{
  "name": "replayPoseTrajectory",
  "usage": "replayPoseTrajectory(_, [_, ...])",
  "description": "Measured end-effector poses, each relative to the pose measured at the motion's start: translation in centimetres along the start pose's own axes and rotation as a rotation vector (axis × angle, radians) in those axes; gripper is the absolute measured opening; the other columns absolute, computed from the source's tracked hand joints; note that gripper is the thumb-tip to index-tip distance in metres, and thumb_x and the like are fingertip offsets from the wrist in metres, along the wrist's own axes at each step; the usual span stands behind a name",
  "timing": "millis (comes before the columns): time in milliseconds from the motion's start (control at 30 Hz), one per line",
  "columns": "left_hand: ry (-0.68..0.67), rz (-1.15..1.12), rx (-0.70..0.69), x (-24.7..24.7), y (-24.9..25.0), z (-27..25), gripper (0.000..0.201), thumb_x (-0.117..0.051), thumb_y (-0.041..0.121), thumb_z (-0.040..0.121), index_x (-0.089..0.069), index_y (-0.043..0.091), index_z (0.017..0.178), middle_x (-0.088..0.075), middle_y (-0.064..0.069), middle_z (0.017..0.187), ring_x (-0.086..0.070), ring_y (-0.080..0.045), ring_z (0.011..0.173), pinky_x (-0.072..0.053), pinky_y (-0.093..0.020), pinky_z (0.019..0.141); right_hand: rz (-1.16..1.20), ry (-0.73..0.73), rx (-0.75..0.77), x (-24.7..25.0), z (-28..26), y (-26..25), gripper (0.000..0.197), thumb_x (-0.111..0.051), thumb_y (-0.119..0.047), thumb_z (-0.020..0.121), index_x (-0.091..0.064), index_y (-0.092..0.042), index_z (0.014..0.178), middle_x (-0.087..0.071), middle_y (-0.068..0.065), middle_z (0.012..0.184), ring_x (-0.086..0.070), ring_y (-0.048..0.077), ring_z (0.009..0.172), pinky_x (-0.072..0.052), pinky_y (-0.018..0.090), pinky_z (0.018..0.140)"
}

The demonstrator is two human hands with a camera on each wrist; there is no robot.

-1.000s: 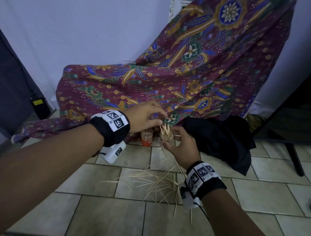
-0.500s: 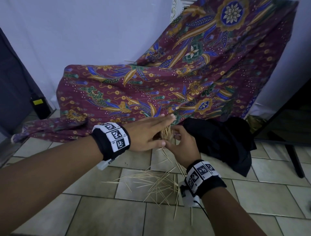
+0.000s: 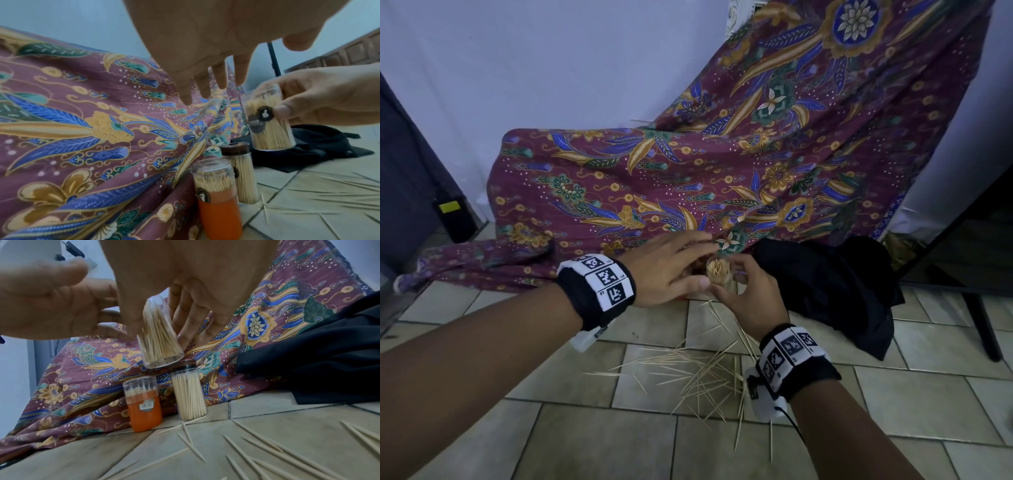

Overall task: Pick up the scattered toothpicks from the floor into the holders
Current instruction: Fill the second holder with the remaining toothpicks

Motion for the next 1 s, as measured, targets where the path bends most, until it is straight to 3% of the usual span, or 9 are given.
replayPoseTrajectory(133, [-0.079, 0.068, -0.021, -1.6, 0.3, -0.1, 0.068, -0.017, 0.068, 0.091, -0.023, 0.035, 0.15, -0.01, 0.007, 0.158, -0.019, -0.021, 0.143, -0.024, -0.047, 0.115, 0.0, -0.006, -0.017, -0.2, -0.1, 0.4, 0.047, -0.082, -0.034, 0.076, -0.055, -0.031, 0.114, -0.064, -0.014, 0.108, -0.06, 0.003, 0.101, -0.052, 0.03, 0.089])
replayPoseTrajectory(300, [-0.2, 0.063, 0.035, -2.8, 0.2, -0.3, 0.065, -0.013, 0.069, 0.09, -0.01, 0.045, 0.15, 0.001, 0.011, 0.16, -0.013, -0.021, 0.146, -0.019, -0.049, 0.116, -0.015, -0.014, -0.008, -0.2, -0.6, 0.2, 0.046, -0.081, -0.029, 0.078, -0.056, -0.026, 0.116, -0.062, -0.014, 0.105, -0.058, 0.003, 0.099, -0.052, 0.031, 0.089])
replayPoseTrajectory(467, [-0.058, -0.182, 0.115, -0.5, -1.4, -1.2, 0.055, -0.026, 0.051, 0.099, -0.017, 0.036, 0.152, -0.023, 0.003, 0.155, -0.032, -0.02, 0.137, -0.032, -0.044, 0.111, -0.028, 0.0, -0.007, 0.0, -1.0, 0.3, 0.047, -0.082, -0.031, 0.076, -0.056, -0.029, 0.115, -0.065, -0.011, 0.108, -0.06, 0.006, 0.1, -0.052, 0.033, 0.088])
replayPoseTrajectory(567, [-0.075, -0.185, 0.229, -1.1, -3.7, -3.5, 0.056, -0.042, 0.048, 0.098, -0.026, 0.032, 0.149, -0.036, 0.0, 0.147, -0.044, -0.019, 0.127, -0.038, -0.03, 0.1, -0.047, -0.018, -0.017, -0.3, -1.6, 0.7, 0.047, -0.081, -0.034, 0.077, -0.056, -0.027, 0.116, -0.064, -0.01, 0.108, -0.058, 0.006, 0.1, -0.049, 0.022, 0.08])
replayPoseTrajectory(633, [-0.166, -0.154, 0.267, -2.7, -4.6, -5.9, 0.057, -0.054, 0.047, 0.094, -0.035, 0.032, 0.145, -0.044, 0.004, 0.142, -0.05, -0.015, 0.118, -0.037, -0.022, 0.091, -0.069, -0.023, -0.02, -0.5, -2.2, 0.9, 0.046, -0.081, -0.035, 0.077, -0.057, -0.028, 0.115, -0.062, -0.014, 0.103, -0.056, 0.001, 0.094, -0.041, 0.004, 0.069])
replayPoseTrajectory(700, [-0.304, -0.113, 0.293, -5.0, -5.1, -8.6, 0.055, -0.06, 0.047, 0.09, -0.042, 0.031, 0.14, -0.052, 0.007, 0.13, -0.051, -0.011, 0.106, -0.037, -0.02, 0.084, -0.081, -0.031, -0.024, -0.9, -2.8, 0.9, 0.045, -0.082, -0.036, 0.076, -0.058, -0.029, 0.114, -0.06, -0.017, 0.098, -0.055, -0.002, 0.089, -0.036, -0.002, 0.063])
replayPoseTrajectory(800, [-0.491, -0.059, 0.35, -8.6, -5.6, -12.5, 0.05, -0.064, 0.047, 0.088, -0.049, 0.03, 0.133, -0.055, 0.007, 0.121, -0.054, -0.013, 0.108, -0.039, -0.02, 0.084, -0.053, -0.047, -0.002, -1.7, -3.4, 0.6, 0.043, -0.083, -0.033, 0.076, -0.057, -0.031, 0.111, -0.061, -0.018, 0.098, -0.057, -0.001, 0.091, -0.039, 0.005, 0.07])
replayPoseTrajectory(867, [-0.538, -0.084, 0.38, -10.4, -5.6, -14.3, 0.047, -0.066, 0.043, 0.087, -0.053, 0.025, 0.128, -0.054, 0.004, 0.119, -0.053, -0.014, 0.109, -0.037, -0.019, 0.082, -0.037, -0.062, 0.013, -2.3, -3.6, 0.4, 0.043, -0.082, -0.031, 0.077, -0.055, -0.034, 0.109, -0.062, -0.017, 0.101, -0.058, 0.0, 0.093, -0.043, 0.012, 0.075])
replayPoseTrajectory(1000, [-0.412, -0.096, 0.398, -11.4, -5.7, -15.3, 0.027, -0.063, 0.03, 0.091, -0.06, 0.02, 0.115, -0.059, 0.001, 0.112, -0.058, -0.017, 0.104, -0.041, -0.021, 0.081, -0.046, -0.084, 0.024, -3.2, -3.9, -0.1, 0.044, -0.082, -0.031, 0.077, -0.052, -0.039, 0.107, -0.064, -0.015, 0.104, -0.058, -0.002, 0.092, -0.046, 0.014, 0.077])
Point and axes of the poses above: each hand's wrist, its own z-axis towards the middle knuckle, its own x-axis out of the back of the hand, y = z × x, the point moved 9 cm from there along z, towards the middle knuckle
